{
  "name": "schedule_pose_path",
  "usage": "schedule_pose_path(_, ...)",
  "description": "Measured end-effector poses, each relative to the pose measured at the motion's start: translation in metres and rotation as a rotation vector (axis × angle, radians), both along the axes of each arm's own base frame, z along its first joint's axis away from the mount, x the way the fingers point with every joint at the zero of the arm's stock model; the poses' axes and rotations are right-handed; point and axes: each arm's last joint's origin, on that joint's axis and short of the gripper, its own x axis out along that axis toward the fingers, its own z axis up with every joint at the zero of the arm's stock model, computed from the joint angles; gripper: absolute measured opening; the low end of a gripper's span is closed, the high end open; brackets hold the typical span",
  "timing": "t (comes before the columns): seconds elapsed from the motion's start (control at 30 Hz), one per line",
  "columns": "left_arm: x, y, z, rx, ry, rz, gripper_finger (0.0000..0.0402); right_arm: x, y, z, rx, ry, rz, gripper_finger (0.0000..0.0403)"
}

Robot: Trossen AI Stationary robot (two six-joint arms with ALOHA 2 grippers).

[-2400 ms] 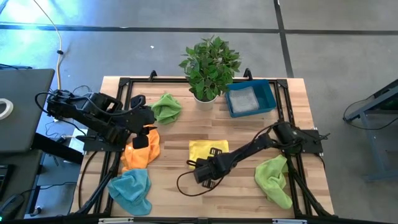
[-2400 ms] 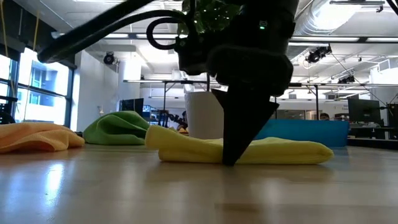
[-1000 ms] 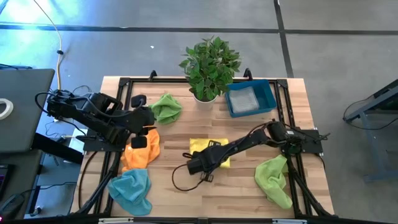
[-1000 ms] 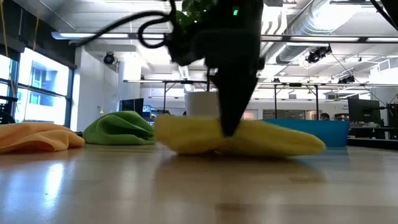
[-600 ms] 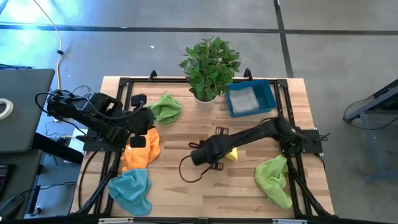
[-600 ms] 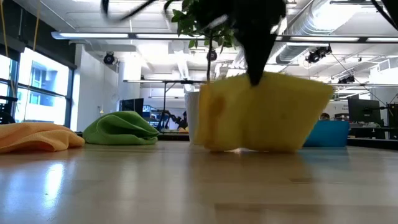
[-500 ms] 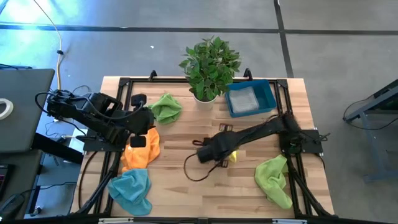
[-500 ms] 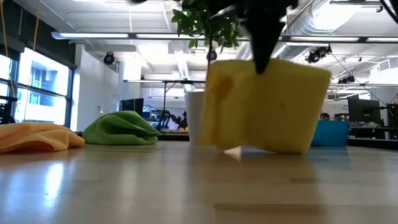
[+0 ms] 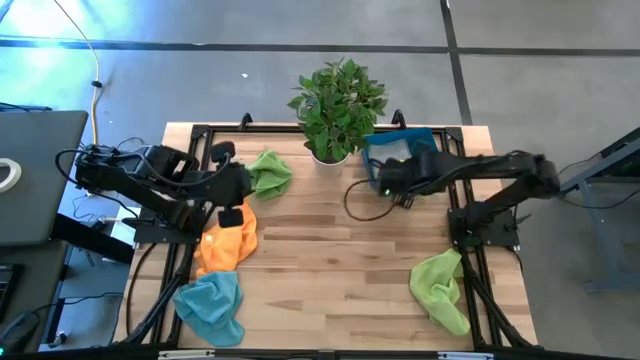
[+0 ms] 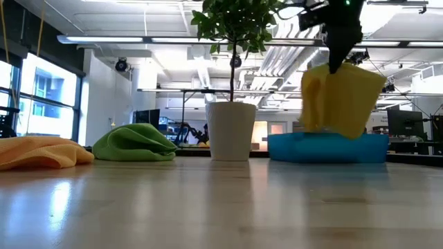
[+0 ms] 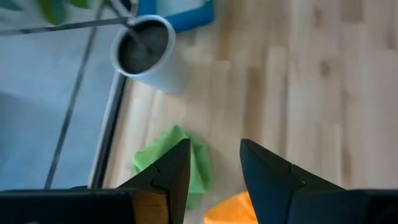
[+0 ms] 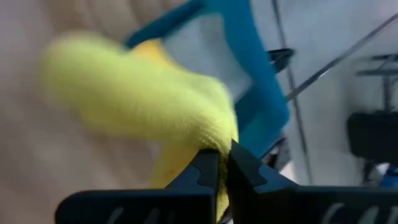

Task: Sort microfiber towel by color & place in baskets
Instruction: Stack the yellow towel on top of gray towel into the blue bin

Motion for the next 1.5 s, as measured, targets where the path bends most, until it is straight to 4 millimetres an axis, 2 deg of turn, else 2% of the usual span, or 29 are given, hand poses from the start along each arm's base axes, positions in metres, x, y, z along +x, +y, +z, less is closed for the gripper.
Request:
schedule_pose_path(0.17,0.005,0.014,0.004,0.025,-0.07,0.094,0.0131,-0.024,-0.044,-0.003,-0.12,0.021,-0.051,0.0)
schedule_pose_path(0.3,0.01,0.026,0.008,0.018,-0.144,0.162,0.0131,-0.037,-0.075,-0.004,-0.145,0.005,-0.107,0.0)
schedule_pose_path(0.43,0.013,0.036,0.011,0.006,-0.208,0.229,0.0131,-0.036,-0.101,-0.001,-0.195,-0.051,-0.107,0.0)
schedule_pose_path(0.6,0.013,0.046,0.012,-0.015,-0.245,0.307,0.0131,-0.033,-0.126,0.003,-0.202,-0.109,-0.018,0.0)
schedule_pose_path(0.93,0.012,0.053,0.012,-0.041,-0.273,0.376,0.0131,-0.039,-0.168,0.009,-0.301,-0.113,0.061,0.0)
schedule_pose_path(1.1,0.014,0.053,0.011,-0.061,-0.286,0.401,0.0131,-0.029,-0.185,-0.006,-0.294,-0.072,0.104,0.0)
schedule_pose_path(1.23,0.013,0.053,0.011,-0.069,-0.295,0.412,0.0131,-0.018,-0.193,-0.035,-0.156,-0.023,0.149,0.0)
schedule_pose_path(1.37,0.013,0.053,0.011,-0.074,-0.299,0.417,0.0131,-0.01,-0.193,-0.067,0.045,0.022,0.171,0.0)
schedule_pose_path(1.5,0.013,0.053,0.011,-0.082,-0.306,0.426,0.0131,-0.006,-0.187,-0.074,0.137,0.0,0.201,0.0)
